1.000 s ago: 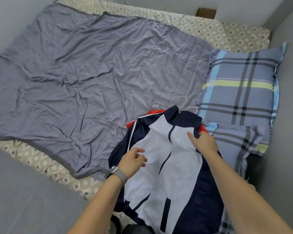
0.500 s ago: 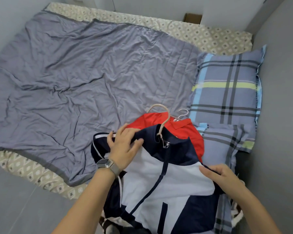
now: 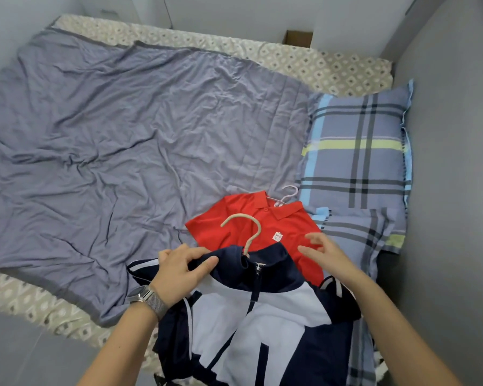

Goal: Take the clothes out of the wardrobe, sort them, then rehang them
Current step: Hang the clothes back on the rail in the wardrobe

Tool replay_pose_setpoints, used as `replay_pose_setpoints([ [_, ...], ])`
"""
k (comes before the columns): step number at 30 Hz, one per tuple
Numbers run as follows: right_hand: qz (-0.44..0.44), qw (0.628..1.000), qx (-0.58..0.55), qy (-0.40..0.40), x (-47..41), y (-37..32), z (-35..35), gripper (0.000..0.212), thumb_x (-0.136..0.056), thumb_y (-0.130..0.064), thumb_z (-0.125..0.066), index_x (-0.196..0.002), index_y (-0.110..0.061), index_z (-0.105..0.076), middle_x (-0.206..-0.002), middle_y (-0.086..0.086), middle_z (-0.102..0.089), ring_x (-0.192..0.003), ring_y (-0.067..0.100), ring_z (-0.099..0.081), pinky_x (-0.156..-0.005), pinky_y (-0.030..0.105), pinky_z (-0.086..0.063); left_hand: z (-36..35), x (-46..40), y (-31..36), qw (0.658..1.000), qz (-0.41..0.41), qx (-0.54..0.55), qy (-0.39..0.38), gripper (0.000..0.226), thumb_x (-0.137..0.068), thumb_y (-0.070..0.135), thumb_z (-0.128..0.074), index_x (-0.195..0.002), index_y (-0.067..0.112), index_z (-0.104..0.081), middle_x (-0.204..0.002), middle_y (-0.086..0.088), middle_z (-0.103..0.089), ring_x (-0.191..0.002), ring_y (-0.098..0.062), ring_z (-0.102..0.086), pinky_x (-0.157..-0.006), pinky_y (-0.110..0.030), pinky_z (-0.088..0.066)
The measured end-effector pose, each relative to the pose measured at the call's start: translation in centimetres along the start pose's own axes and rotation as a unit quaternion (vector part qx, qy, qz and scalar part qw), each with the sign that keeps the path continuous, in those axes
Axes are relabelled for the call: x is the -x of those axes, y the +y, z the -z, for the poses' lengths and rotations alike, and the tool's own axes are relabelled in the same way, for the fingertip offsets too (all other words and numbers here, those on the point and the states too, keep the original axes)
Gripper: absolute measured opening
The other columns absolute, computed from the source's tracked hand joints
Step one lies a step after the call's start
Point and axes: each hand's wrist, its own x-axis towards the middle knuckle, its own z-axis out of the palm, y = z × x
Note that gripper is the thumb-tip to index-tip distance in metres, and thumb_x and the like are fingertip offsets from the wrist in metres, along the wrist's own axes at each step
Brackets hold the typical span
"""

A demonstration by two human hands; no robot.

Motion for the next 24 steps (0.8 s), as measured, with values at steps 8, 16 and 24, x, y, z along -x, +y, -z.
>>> replay_pose_setpoints([
  [8, -0.084, 0.954, 0.283, 0.052, -9.0, -2.6, 0.2, 0.049, -0.089, -0.024, -0.055, -0.128, 0.004, -0.048, -0.133, 0.02, -0.051, -0.124, 0.036, -0.047, -0.102, 0.037, -0.037, 0.9, -0.4, 0.3, 0.999, 0.022, 0.026, -0.014, 0.028, -0.059, 0.074, -0.026, -0.07, 0.07, -0.052, -0.073, 0.027, -0.058, -0.091, 0.016, -0.039, -0.085, -0.018, -0.02],
  [16, -0.162, 0.905, 0.386, 0.074, -11.2, -0.4, -2.9, 0.06, -0.088, -0.021, -0.053, -0.14, -0.003, -0.031, -0.142, 0.014, -0.04, -0.133, 0.033, -0.035, -0.106, 0.042, -0.035, 1.5, -1.1, -1.6, 0.999, 0.029, 0.001, -0.021, 0.035, -0.063, 0.075, -0.025, -0.07, 0.054, -0.051, -0.061, 0.017, -0.051, -0.082, 0.002, -0.046, -0.081, -0.029, -0.02],
  [24, -0.041, 0.98, 0.193, 0.008, -10.3, -2.0, -3.0, 0.051, -0.079, -0.023, -0.073, -0.125, -0.009, -0.056, -0.122, 0.012, -0.063, -0.11, 0.03, -0.06, -0.094, 0.035, -0.046, 1.0, -0.6, -2.1, 0.998, 0.049, 0.031, -0.009, 0.039, -0.058, 0.075, -0.027, -0.077, 0.053, -0.054, -0.068, 0.016, -0.048, -0.091, 0.014, -0.038, -0.082, -0.025, -0.017],
])
